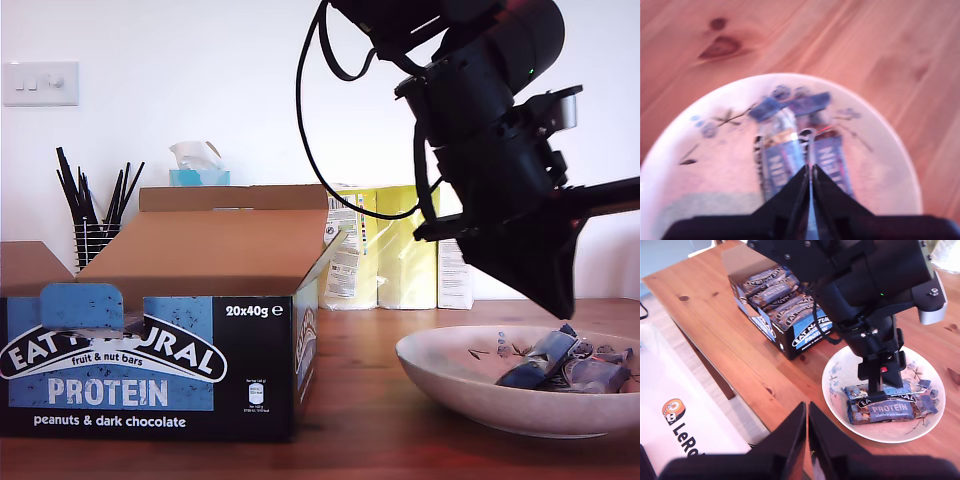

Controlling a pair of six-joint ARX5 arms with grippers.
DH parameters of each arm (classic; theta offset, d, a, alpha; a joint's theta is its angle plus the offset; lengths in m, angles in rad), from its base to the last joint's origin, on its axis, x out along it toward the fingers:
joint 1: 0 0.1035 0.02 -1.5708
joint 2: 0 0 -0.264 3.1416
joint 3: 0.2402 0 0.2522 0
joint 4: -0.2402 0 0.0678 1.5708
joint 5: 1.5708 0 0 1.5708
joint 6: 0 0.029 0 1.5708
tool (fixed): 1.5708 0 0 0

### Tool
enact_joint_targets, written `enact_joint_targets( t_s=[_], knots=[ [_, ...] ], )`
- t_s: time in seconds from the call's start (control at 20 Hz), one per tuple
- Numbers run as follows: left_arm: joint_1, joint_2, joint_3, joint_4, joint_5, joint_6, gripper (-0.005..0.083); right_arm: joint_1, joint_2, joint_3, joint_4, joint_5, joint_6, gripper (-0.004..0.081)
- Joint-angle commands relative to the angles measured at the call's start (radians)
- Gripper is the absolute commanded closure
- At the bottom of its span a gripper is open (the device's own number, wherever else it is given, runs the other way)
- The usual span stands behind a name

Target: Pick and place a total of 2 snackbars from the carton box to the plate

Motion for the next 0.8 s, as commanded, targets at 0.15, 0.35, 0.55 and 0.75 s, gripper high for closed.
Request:
enact_joint_targets(
  t_s=[0.15,0.35,0.55,0.75],
  knots=[
    [-0.004,0.031,-0.003,-0.041,0.053,-0.004,0.0795,0.002,-0.006,-0.017,0.004,0.004,-0.002,0.0783],
    [-0.001,0.037,-0.003,-0.035,0.035,0.000,0.0795,0.002,-0.006,-0.017,0.003,0.004,-0.002,0.0783],
    [-0.001,0.050,-0.003,-0.047,0.042,0.002,0.0795,0.002,-0.006,-0.017,0.003,0.004,-0.002,0.0783],
    [0.006,0.058,-0.003,-0.027,0.032,0.004,0.0795,0.002,-0.006,-0.017,0.003,0.004,-0.002,0.0783]
  ],
)
